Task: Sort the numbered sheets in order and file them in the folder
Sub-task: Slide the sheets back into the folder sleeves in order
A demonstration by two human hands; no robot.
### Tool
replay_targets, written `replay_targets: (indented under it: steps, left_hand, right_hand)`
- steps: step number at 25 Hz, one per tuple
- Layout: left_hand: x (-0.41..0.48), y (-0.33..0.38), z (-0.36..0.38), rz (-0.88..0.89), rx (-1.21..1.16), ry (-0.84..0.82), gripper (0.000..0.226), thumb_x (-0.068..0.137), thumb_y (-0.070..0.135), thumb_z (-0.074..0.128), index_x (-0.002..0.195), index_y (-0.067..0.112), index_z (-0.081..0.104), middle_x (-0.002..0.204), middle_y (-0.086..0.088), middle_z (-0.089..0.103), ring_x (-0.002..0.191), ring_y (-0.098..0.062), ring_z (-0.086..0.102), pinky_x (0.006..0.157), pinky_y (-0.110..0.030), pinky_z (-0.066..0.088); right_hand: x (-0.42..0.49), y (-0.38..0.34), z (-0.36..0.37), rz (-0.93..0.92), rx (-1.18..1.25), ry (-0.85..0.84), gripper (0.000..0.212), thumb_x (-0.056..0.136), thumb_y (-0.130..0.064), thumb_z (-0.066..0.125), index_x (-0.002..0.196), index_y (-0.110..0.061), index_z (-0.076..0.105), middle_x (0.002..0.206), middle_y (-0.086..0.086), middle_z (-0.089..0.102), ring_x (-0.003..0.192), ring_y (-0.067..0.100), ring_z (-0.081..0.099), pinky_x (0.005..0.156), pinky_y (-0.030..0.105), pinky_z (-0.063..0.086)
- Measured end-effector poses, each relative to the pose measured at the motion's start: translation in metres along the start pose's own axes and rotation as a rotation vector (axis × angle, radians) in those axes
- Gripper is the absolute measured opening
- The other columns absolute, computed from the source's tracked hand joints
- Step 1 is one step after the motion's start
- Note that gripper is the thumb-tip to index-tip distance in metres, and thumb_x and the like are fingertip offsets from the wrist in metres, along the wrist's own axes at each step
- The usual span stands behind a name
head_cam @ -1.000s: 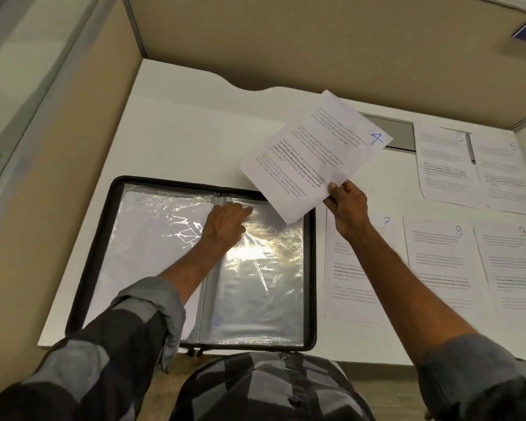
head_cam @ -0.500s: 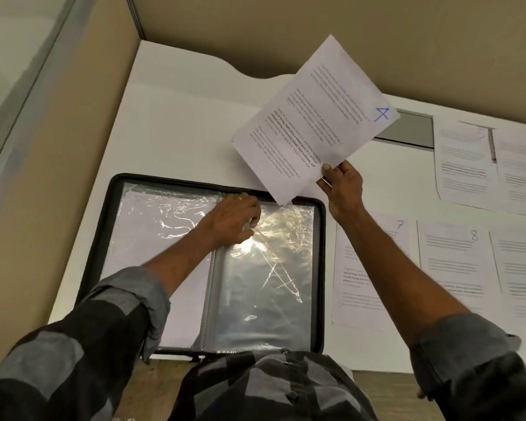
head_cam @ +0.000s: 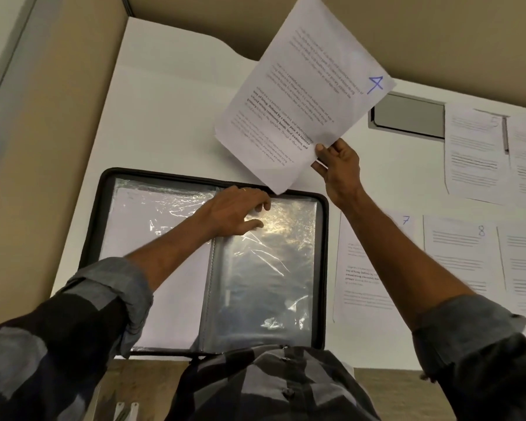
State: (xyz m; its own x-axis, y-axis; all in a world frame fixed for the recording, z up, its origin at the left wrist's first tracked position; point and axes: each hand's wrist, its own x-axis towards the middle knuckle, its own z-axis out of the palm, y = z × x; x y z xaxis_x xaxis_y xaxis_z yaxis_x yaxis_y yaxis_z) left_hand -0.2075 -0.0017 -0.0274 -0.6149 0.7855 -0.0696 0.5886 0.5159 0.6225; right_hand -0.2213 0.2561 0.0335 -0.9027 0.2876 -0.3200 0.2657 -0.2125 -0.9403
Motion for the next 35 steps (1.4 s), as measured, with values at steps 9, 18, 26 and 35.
replay_targets:
  steps: [9,18,26,35]
  left_hand:
    - [-0.004,0.002,0.005,0.036,0.074,0.091,0.021,0.097,0.026,0.066,0.118,0.029,0.063,0.11,0.015,0.069,0.09,-0.01,0.062,0.08,-0.021,0.033]
    - [-0.006,0.002,-0.005,-0.124,-0.229,0.034,0.036,0.096,0.021,0.068,0.128,0.025,0.051,0.105,0.007,0.067,0.091,-0.012,0.065,0.083,-0.035,0.056]
    - [0.002,-0.021,-0.027,-0.168,0.105,-0.077,0.049,0.086,0.054,0.073,0.125,0.026,0.067,0.103,0.006,0.07,0.104,-0.016,0.061,0.089,-0.036,0.043]
    - [0.008,-0.031,-0.047,-0.26,0.374,-0.095,0.05,0.067,0.074,0.075,0.089,0.029,0.071,0.11,0.007,0.056,0.113,-0.017,0.05,0.099,-0.043,0.035]
  right_hand:
    - [0.007,0.008,-0.001,0.021,-0.11,-0.086,0.038,0.101,-0.002,0.056,0.139,-0.006,0.056,0.126,0.011,0.07,0.117,0.027,0.068,0.094,0.04,0.058]
    - [0.019,0.002,-0.027,0.137,-0.238,-0.196,0.04,0.099,-0.002,0.061,0.138,-0.004,0.057,0.122,0.006,0.073,0.114,0.023,0.07,0.09,0.035,0.058]
    - [0.033,-0.005,-0.032,0.179,-0.372,-0.258,0.038,0.099,-0.001,0.059,0.138,-0.005,0.058,0.111,-0.001,0.077,0.105,0.017,0.073,0.082,0.03,0.059]
    - [0.044,-0.007,-0.042,0.193,-0.398,-0.317,0.04,0.099,-0.005,0.061,0.139,-0.009,0.058,0.119,0.001,0.075,0.113,0.021,0.07,0.088,0.034,0.059]
